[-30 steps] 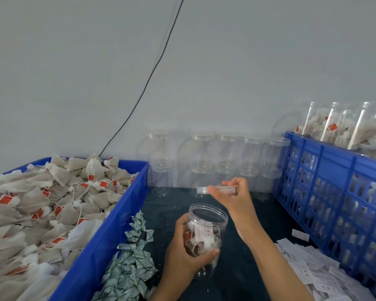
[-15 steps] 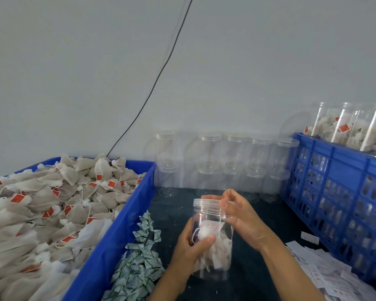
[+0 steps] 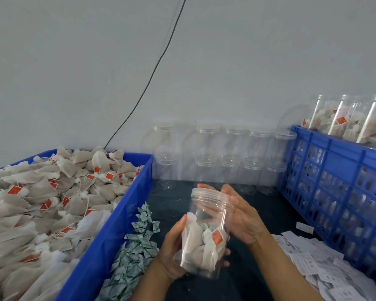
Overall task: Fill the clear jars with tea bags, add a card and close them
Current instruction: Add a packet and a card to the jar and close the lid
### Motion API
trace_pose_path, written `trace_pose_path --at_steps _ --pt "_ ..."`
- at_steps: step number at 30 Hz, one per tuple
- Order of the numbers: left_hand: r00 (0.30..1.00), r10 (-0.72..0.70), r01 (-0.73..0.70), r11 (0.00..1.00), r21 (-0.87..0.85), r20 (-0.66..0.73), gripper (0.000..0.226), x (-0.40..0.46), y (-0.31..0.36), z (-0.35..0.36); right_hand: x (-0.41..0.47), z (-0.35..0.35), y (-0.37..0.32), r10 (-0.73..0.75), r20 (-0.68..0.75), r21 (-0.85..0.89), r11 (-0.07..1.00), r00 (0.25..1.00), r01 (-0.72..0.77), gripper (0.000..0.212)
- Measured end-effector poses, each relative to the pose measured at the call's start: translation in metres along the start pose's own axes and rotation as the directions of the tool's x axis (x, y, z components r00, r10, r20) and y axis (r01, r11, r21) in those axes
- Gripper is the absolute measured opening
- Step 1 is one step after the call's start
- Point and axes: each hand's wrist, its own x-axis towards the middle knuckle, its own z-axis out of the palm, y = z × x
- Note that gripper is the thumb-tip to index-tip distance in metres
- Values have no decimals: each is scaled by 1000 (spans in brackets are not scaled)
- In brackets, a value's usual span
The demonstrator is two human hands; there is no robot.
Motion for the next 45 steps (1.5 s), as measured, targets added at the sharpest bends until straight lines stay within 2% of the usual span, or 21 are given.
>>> trace_pose_path --at_steps 2,4,6,10,12,14,16,18,20,21,24,27,29,30,32,34,36,38,42,44,45 --pt "1000 18 -18 999 -28 -15 77 -2 3 -1 1 5 0 -8 -17 -62 998 1000 7 24" --pt "992 61 -62 998 2 -111 82 -1 3 -1 4 7 -2 -2 -79 -153 988 997 -11 30" --pt "957 124 -72 977 199 -263 85 0 0 0 5 7 -6 2 -151 -246 969 988 -39 30" --pt "822 348 -39 823 567 -450 65 7 -8 8 4 3 -14 -9 -278 -517 844 960 -142 8" --pt "735 485 -32 723 690 -474 61 11 -13 9 5 4 -13 10 -331 -592 777 943 -216 15" --pt "690 563 -34 653 757 -454 68 12 -15 6 7 7 -11 32 -349 -611 750 937 -254 29" --pt "705 556 -55 662 748 -440 66 10 -13 3 9 8 -11 53 -352 -581 770 935 -262 56" --pt "791 444 -85 761 644 -421 57 7 -8 2 9 5 -12 100 -332 -486 834 938 -261 86" --pt "857 337 -79 833 547 -389 55 5 -7 4 7 2 -15 132 -296 -430 866 946 -256 96" --pt "857 332 -70 833 549 -395 52 6 -7 5 8 2 -15 133 -305 -434 862 943 -262 93" --pt "758 452 -31 745 667 -470 52 10 -12 9 13 6 -10 76 -442 -511 797 894 -321 75" --pt "588 623 195 510 838 -516 74 10 -16 12 21 15 1 -26 -552 -615 688 834 -386 56" --pt "528 686 271 423 865 -501 79 10 -12 17 24 22 3 -71 -574 -651 644 816 -402 64" --pt "548 672 237 447 863 -499 80 10 -11 17 24 23 1 -60 -574 -647 645 816 -408 75" --pt "648 589 52 599 799 -483 77 10 -7 14 21 22 -6 27 -546 -545 748 837 -379 87" --pt "752 490 -66 722 689 -441 69 9 -4 14 14 17 -16 107 -485 -391 862 868 -324 81" --pt "790 440 -77 762 643 -427 57 10 -5 16 10 13 -24 127 -443 -351 886 887 -302 76" --pt "762 457 -34 736 676 -459 54 12 -10 18 11 16 -24 102 -486 -434 834 868 -341 80" --pt "571 606 297 476 828 -554 77 10 -14 22 18 25 -8 29 -616 -580 660 787 -477 86" --pt "565 612 288 481 828 -553 78 10 -12 21 17 27 -7 105 -611 -557 648 785 -520 95" --pt "587 589 222 542 810 -555 75 10 -11 18 16 26 -11 171 -583 -503 692 794 -518 98"
